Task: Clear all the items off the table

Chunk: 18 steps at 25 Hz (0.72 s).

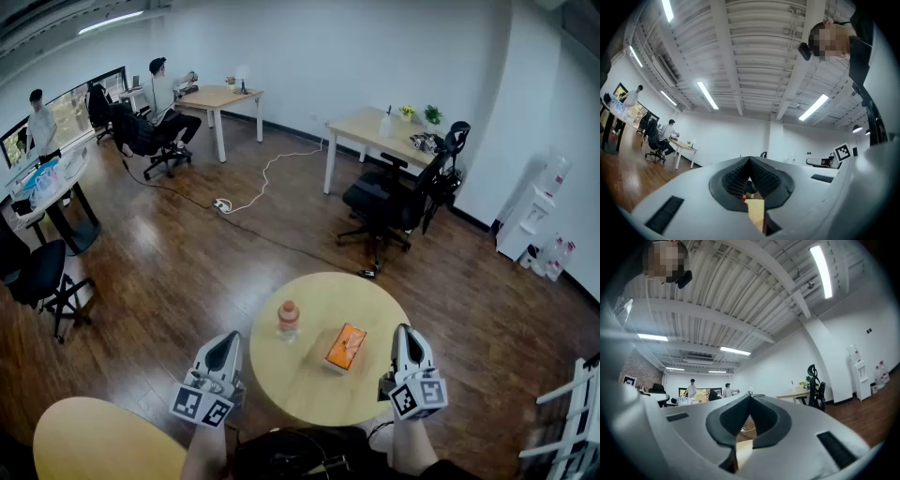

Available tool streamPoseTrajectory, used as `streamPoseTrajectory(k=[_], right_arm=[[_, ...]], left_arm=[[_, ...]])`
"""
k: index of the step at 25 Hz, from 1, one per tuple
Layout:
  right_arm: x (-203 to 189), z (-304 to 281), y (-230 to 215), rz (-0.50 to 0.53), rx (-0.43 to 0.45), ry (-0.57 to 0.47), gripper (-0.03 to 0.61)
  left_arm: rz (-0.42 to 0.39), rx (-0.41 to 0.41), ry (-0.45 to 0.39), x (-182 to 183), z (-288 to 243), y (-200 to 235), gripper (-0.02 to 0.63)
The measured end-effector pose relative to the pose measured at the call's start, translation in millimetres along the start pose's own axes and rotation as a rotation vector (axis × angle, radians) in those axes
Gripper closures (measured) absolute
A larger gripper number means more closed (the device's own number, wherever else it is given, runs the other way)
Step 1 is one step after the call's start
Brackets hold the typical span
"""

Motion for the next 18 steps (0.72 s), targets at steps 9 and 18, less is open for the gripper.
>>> streamPoseTrajectory(k=[9, 18], right_arm=[[-28.6, -4.7, 28.2, -0.018, -0.095, 0.078, 0.574], [-46.6, -4.8, -16.7, -0.054, -0.133, 0.154, 0.574]], left_arm=[[0.028, -0.015, 0.064, -7.3, -1.8, 33.2, 0.609], [-0.002, 0.014, 0.144, -57.0, -42.9, 27.2, 0.607]])
Point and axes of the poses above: the fingertips, and each gripper's own axes: z backward along the fingers, y to its left, x out of its top, the point moved 2 cm from there along z, backward along the fingers, and after that the axes turned 1 degree about x, right-handed, at the moved point
